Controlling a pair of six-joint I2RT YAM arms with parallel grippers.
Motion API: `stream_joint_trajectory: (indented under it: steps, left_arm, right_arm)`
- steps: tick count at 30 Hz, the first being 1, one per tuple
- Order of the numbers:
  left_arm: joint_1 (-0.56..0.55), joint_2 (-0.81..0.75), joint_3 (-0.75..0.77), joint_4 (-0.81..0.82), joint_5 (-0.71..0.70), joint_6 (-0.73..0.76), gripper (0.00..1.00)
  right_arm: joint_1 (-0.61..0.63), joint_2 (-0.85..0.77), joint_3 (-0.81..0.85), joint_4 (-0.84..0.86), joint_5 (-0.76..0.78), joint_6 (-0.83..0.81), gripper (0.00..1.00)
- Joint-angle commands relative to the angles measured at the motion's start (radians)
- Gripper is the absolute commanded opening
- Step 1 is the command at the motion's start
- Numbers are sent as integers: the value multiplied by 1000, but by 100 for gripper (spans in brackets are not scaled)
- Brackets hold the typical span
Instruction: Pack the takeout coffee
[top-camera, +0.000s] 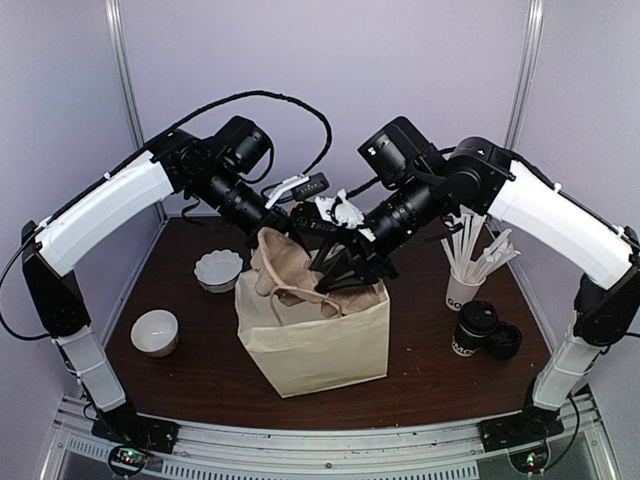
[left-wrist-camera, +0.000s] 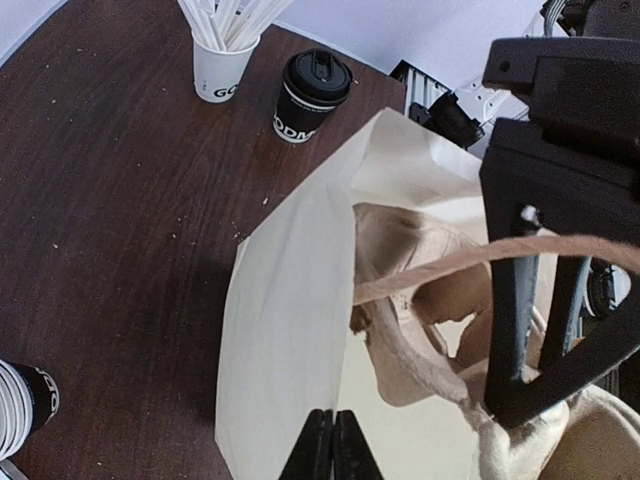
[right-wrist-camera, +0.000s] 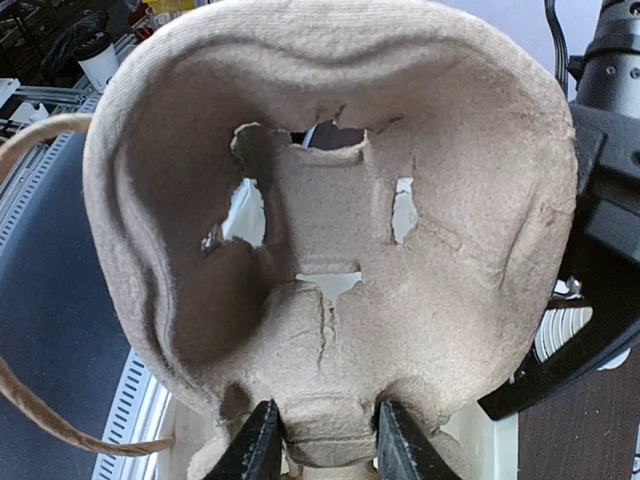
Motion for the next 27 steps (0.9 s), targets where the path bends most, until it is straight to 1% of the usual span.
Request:
stream_joint_trajectory:
  steps: [1, 7, 11, 16, 19, 23, 27]
  left_arm:
    - [-5, 6, 6, -2, 16, -8, 6]
    - [-6, 7, 7, -2, 13, -12, 9]
    - [-9, 8, 8, -2, 9, -14, 15]
    - [-13, -2, 8, -2, -35, -15, 29]
    - [-13, -31, 8, 1, -98, -16, 37]
    - [-8, -112, -49, 88, -196, -41, 53]
    - [2, -183, -125, 199, -237, -78, 59]
  right_arm:
    - [4, -37, -16, -16, 113, 5, 34]
    - [10, -31, -19, -77, 164, -12, 35]
    - [21, -21, -21, -103, 201, -12, 34]
    - [43, 3, -11, -142, 263, -24, 34]
    - [54, 29, 15, -192, 282, -40, 34]
    - [73, 42, 21, -226, 288, -59, 33]
    - [90, 61, 29, -232, 314, -57, 33]
